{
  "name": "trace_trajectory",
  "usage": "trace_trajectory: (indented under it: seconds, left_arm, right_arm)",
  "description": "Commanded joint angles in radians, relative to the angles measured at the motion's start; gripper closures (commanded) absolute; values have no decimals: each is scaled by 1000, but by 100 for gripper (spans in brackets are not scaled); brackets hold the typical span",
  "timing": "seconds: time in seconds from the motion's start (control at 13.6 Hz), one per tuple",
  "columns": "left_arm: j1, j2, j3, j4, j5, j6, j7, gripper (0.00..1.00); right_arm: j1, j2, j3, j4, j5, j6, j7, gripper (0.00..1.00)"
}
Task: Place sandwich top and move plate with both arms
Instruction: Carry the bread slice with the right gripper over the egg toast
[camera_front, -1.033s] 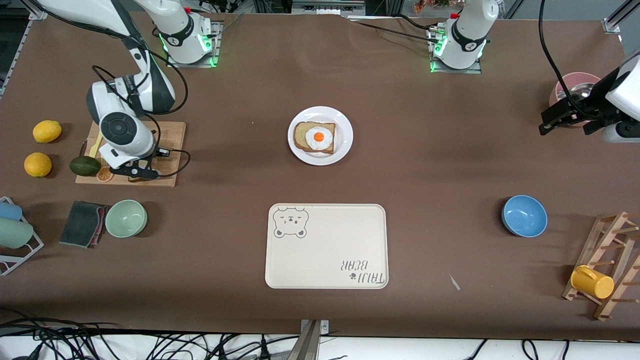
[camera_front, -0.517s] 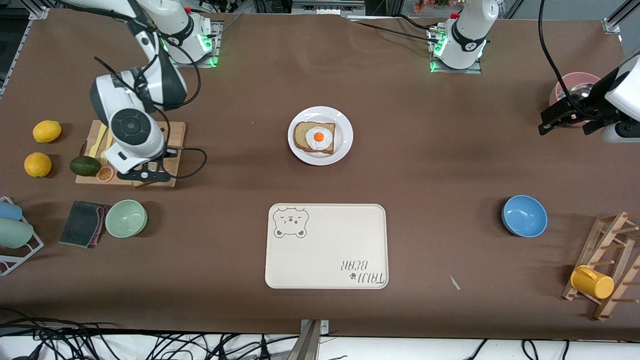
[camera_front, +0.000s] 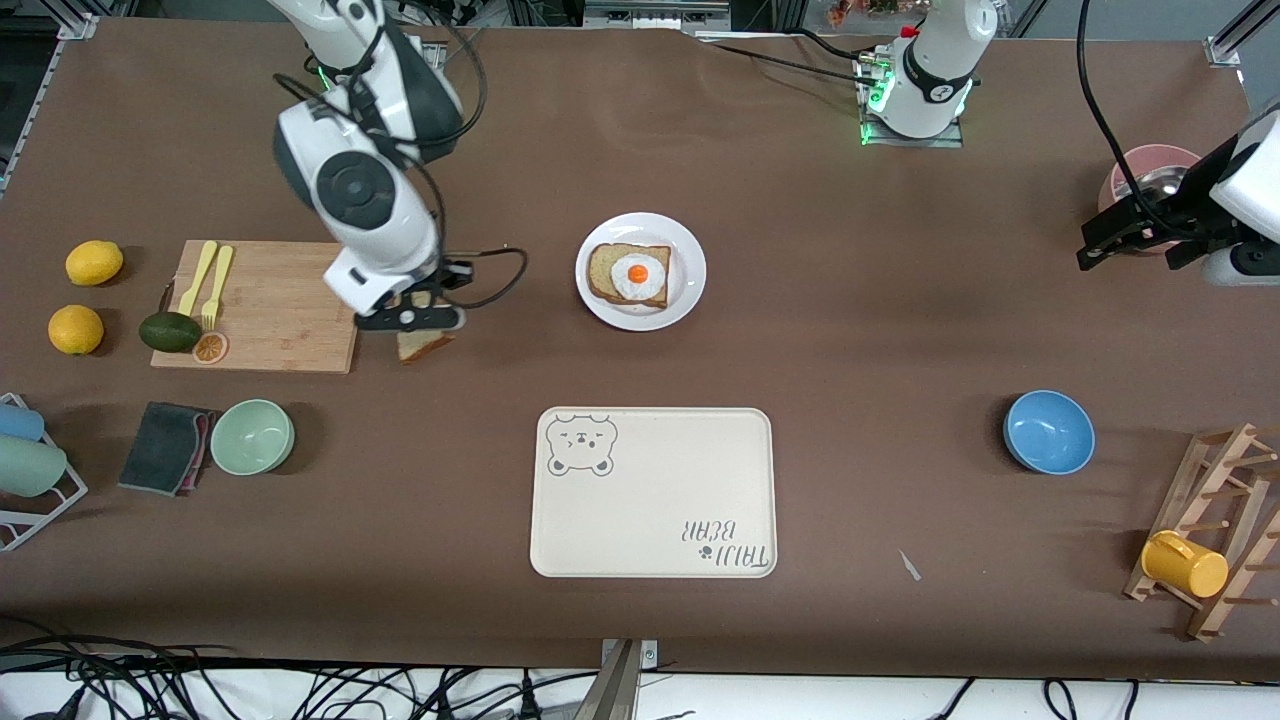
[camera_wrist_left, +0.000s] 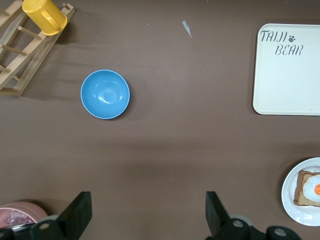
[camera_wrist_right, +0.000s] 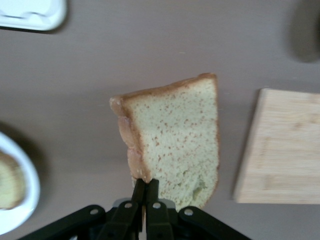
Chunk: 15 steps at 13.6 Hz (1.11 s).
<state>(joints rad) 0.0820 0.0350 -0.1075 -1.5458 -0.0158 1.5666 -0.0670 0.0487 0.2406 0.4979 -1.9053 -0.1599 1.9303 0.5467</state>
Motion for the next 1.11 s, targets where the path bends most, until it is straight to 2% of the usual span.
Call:
trace_trajectory:
  seconds: [0.0, 0.3, 0.59, 0.74, 1.03]
  left_arm:
    - [7, 2, -1, 12, -23, -16, 12, 0]
    - [9, 2, -1, 12, -24, -23, 10, 0]
    - [10, 2, -1, 12, -26, -25, 10, 0]
    - [10, 2, -1, 12, -26, -23, 9, 0]
    - [12, 2, -1, 12, -26, -23, 10, 0]
  right_arm:
    - [100, 16, 10, 58, 13, -21, 134, 100]
    - [310, 155, 8, 227, -10, -30, 367, 100]
    - [419, 328, 7, 342, -131, -19, 677, 100]
    - [460, 388, 5, 403, -142, -21, 713, 100]
    - [522, 434, 8, 414, -141, -13, 726, 100]
